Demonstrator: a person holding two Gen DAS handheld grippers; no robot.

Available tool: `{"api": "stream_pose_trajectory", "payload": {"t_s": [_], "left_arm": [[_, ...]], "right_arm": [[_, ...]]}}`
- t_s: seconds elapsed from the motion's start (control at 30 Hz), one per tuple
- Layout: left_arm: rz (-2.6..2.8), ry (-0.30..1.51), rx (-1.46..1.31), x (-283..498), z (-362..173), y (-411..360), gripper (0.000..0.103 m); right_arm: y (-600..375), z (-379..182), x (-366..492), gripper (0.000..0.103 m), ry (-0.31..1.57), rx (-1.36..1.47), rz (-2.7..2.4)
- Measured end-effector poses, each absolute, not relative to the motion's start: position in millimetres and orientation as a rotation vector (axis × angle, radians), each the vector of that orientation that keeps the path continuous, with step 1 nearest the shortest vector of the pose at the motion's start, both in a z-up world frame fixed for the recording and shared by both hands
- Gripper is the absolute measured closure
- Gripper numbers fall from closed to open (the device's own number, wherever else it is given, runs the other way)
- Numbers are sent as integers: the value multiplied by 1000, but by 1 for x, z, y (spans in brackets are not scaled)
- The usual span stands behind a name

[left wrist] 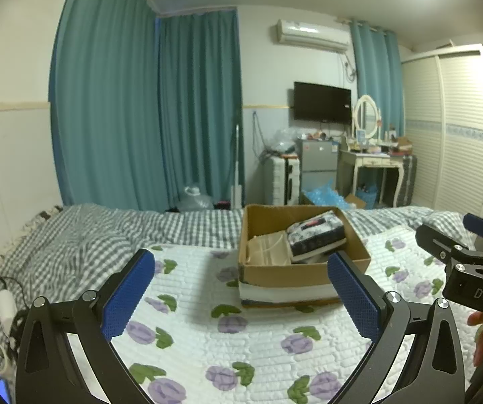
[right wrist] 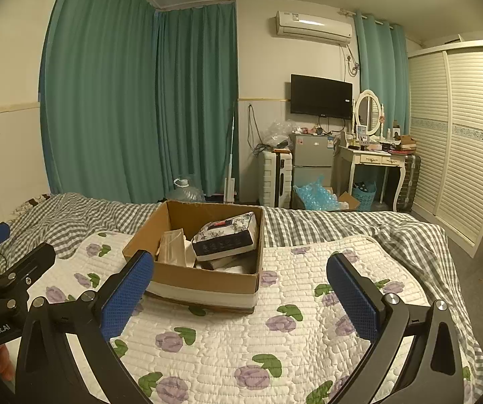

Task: Organize soft objects

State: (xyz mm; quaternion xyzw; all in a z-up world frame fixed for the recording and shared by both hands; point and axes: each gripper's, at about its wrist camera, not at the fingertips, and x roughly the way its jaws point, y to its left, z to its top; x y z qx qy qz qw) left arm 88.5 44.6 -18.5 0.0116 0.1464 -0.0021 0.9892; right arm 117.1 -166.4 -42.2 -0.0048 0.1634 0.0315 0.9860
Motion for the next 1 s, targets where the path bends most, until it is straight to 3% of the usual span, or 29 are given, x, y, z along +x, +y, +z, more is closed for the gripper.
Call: {"api": "stream_pose_trajectory", "payload": {"t_s": [1.0], "left_arm": [[-18,292,23,86,-18,47,0]], "right_arm": [[-167,-43,119,0,345,7,67]]}}
